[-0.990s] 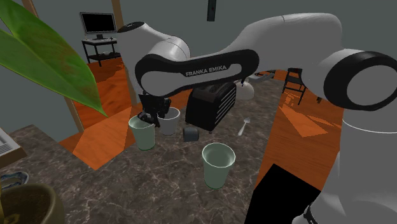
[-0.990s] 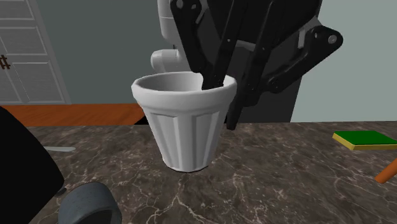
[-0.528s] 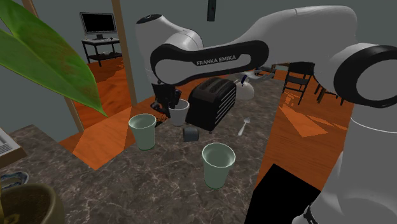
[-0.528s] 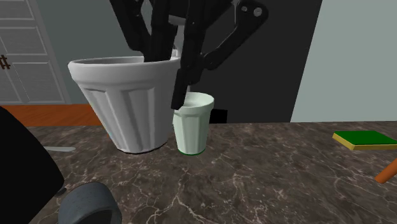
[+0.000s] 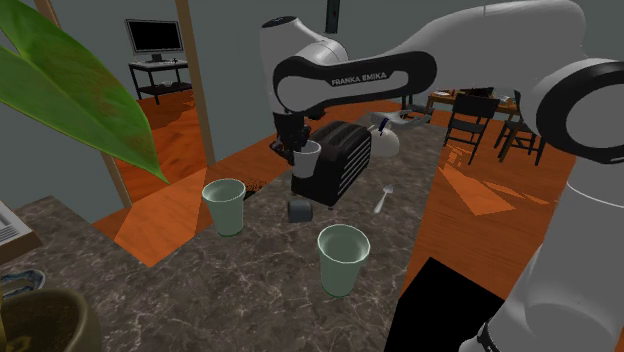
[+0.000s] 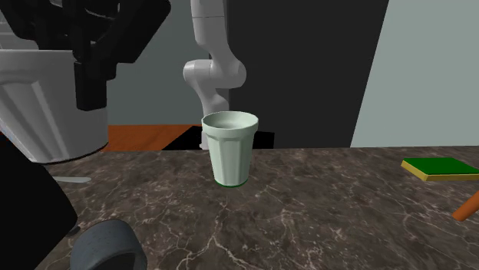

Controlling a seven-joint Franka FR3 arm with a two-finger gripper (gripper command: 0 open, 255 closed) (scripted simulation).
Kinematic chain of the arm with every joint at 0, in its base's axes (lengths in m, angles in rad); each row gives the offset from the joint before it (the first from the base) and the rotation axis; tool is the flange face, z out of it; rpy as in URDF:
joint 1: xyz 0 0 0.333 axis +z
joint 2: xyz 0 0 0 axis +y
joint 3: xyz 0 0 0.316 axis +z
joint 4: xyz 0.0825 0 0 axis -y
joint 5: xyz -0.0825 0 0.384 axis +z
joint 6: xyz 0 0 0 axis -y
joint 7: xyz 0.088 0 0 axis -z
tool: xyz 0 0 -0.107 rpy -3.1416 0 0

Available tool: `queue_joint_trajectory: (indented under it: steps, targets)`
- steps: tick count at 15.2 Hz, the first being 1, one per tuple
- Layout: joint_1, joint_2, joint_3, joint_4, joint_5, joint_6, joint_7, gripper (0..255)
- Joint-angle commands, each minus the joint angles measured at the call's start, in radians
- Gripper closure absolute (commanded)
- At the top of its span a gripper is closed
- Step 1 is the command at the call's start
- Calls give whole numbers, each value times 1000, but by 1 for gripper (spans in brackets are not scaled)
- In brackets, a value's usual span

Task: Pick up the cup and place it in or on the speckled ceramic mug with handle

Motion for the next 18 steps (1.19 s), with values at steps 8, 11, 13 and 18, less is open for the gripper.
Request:
queue_joint_trajectory:
  steps: [8,11,13,18]
  targets:
    - [-25,-20,-16,-115,1,103,-14,255]
    - [-26,-15,-17,-147,-4,140,-4,255]
    - [-26,-10,-18,-168,-8,164,3,255]
    - [-27,8,-21,-219,-22,230,24,255]
